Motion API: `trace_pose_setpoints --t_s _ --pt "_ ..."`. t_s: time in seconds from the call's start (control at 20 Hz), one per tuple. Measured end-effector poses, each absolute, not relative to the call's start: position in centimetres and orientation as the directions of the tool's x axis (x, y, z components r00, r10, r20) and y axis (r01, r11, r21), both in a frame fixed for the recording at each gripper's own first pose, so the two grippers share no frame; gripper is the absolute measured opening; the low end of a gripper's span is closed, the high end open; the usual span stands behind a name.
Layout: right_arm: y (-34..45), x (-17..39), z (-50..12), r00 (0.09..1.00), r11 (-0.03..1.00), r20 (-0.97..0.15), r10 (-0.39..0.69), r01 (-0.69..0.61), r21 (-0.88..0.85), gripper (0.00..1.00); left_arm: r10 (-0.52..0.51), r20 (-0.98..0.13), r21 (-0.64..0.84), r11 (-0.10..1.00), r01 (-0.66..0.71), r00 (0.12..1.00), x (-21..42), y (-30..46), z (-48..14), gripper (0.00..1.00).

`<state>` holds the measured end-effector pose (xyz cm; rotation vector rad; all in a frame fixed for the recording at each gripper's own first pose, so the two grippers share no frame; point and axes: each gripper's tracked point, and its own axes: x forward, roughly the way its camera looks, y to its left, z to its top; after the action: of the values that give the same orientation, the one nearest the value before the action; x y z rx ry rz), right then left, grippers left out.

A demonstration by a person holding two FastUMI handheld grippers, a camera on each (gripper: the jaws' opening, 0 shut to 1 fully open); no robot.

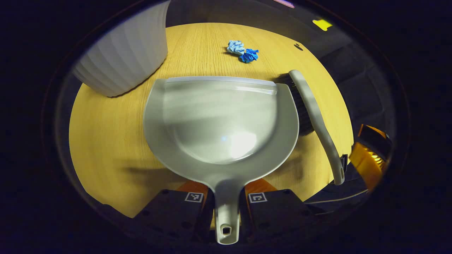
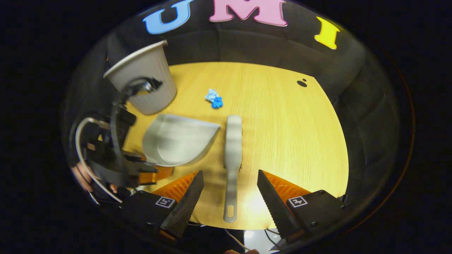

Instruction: Pick up the small broom and dustpan from the desktop, sweep the trash into the dustpan with the broom, and then empty the trash into the garbage bin.

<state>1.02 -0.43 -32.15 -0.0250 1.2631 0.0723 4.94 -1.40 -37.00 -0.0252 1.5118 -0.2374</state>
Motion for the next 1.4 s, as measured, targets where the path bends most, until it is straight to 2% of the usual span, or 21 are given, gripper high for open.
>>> trace_pose_setpoints --t_s 0.05,0.1,0.2,0.25,0.3,0.35,0.4,0.45,0.5,0.6,0.65,0.8,0.9,0.95,1.0,1.1,1.15,1.2,1.25,1.4 --pt "-0.1 0.6 -33.8 0.233 0.997 -0.972 0.042 -0.075 0.025 0.89 -0.181 -0.983 -0.173 0.975 0.141 0.044 4.9 -1.3 -36.9 0.3" --pt "0.0 0.4 -35.1 0.171 0.998 -0.984 0.04 -0.058 0.031 1.0 -0.19 -0.98 -0.181 0.972 0.147 0.049 4.8 -1.3 -36.9 0.3" --pt "0.7 0.0 -37.3 0.081 0.999 -0.995 0.049 -0.017 0.048 1.0 -0.206 -0.977 -0.196 0.967 0.166 0.05 4.9 -1.3 -37.0 0.31" --pt "0.6 0.2 -38.0 0.058 0.999 -0.998 0.04 -0.022 0.039 1.0 -0.211 -0.976 -0.2 0.964 0.175 0.049 4.9 -1.2 -37.0 0.31" --pt "0.4 0.4 -38.6 0.047 0.999 -0.999 0.024 -0.032 0.023 0.91 -0.212 -0.976 -0.201 0.962 0.182 0.045 4.8 -1.2 -37.0 0.31" --pt "0.2 0.6 -39.1 0.043 0.999 -0.999 0.005 -0.044 0.004 1.0 -0.209 -0.977 -0.198 0.962 0.189 0.042 4.9 -1.2 -37.0 0.3" --pt "0.1 0.7 -39.6 0.032 0.999 -0.999 0.0 -0.047 -0.001 1.0 -0.204 -0.978 -0.192 0.962 0.194 0.039 4.8 -1.2 -37.0 0.3" --pt "-0.1 0.8 -39.8 0.023 0.999 -1.0 0.001 -0.041 0.0 0.91 -0.197 -0.98 -0.186 0.963 0.197 0.037 4.8 -1.2 -36.9 0.3" --pt "-0.4 1.0 -40.1 0.02 1.0 -1.0 -0.004 -0.027 -0.005 1.0 -0.191 -0.981 -0.181 0.964 0.197 0.033 4.8 -1.2 -36.9 0.3" --pt "-1.1 1.1 -40.8 -0.005 1.0 -1.0 -0.008 -0.018 -0.008 0.71 -0.183 -0.983 -0.174 0.966 0.193 0.027 4.9 -1.2 -36.9 0.3" --pt "-1.4 0.8 -40.9 -0.02 1.0 -1.0 0.003 -0.024 0.004 0.67 -0.18 -0.983 -0.172 0.967 0.187 0.027 4.9 -1.2 -36.9 0.3" --pt "-0.9 0.9 -41.2 -0.066 0.996 -0.995 0.079 -0.034 0.081 0.29 -0.172 -0.985 -0.165 0.974 0.153 0.032 4.9 -1.3 -36.9 0.3" --pt "-1.1 0.9 -41.2 -0.097 0.987 -0.988 0.12 -0.098 0.129 0.31 -0.161 -0.987 -0.155 0.977 0.149 0.024 4.9 -1.3 -36.8 0.31" --pt "-1.4 1.3 -41.2 -0.095 0.983 -0.987 0.13 -0.116 0.14 0.22 -0.157 -0.988 -0.152 0.976 0.159 0.018 5.0 -1.3 -36.8 0.3" --pt "-1.8 1.9 -41.3 -0.09 0.981 -0.987 0.133 -0.127 0.144 0.3 -0.157 -0.988 -0.153 0.973 0.174 0.01 4.9 -1.3 -36.8 0.3" --pt "-2.9 3.5 -41.3 -0.089 0.979 -0.988 0.127 -0.152 0.139 0.28 -0.156 -0.988 -0.154 0.967 0.203 -0.007 5.0 -1.1 -36.9 0.3" --pt "-3.6 4.7 -41.1 -0.077 0.975 -0.991 0.113 -0.183 0.126 0.19 -0.143 -0.989 -0.144 0.965 0.22 -0.025 4.9 -0.9 -36.9 0.3" --pt "-4.6 6.5 -40.9 -0.056 0.969 -0.994 0.091 -0.224 0.102 0.37 -0.12 -0.992 -0.125 0.962 0.241 -0.037 4.9 -0.4 -36.8 0.3" --pt "-5.6 8.6 -40.6 -0.032 0.963 -0.996 0.077 -0.256 0.083 0.28 -0.101 -0.994 -0.109 0.957 0.268 -0.047 5.0 0.1 -36.8 0.3" --pt "-7.0 14.5 -40.3 0.017 0.97 -0.997 0.08 -0.233 0.074 0.28 -0.075 -0.994 -0.096 0.95 0.298 -0.081 5.2 1.2 -36.7 0.3"
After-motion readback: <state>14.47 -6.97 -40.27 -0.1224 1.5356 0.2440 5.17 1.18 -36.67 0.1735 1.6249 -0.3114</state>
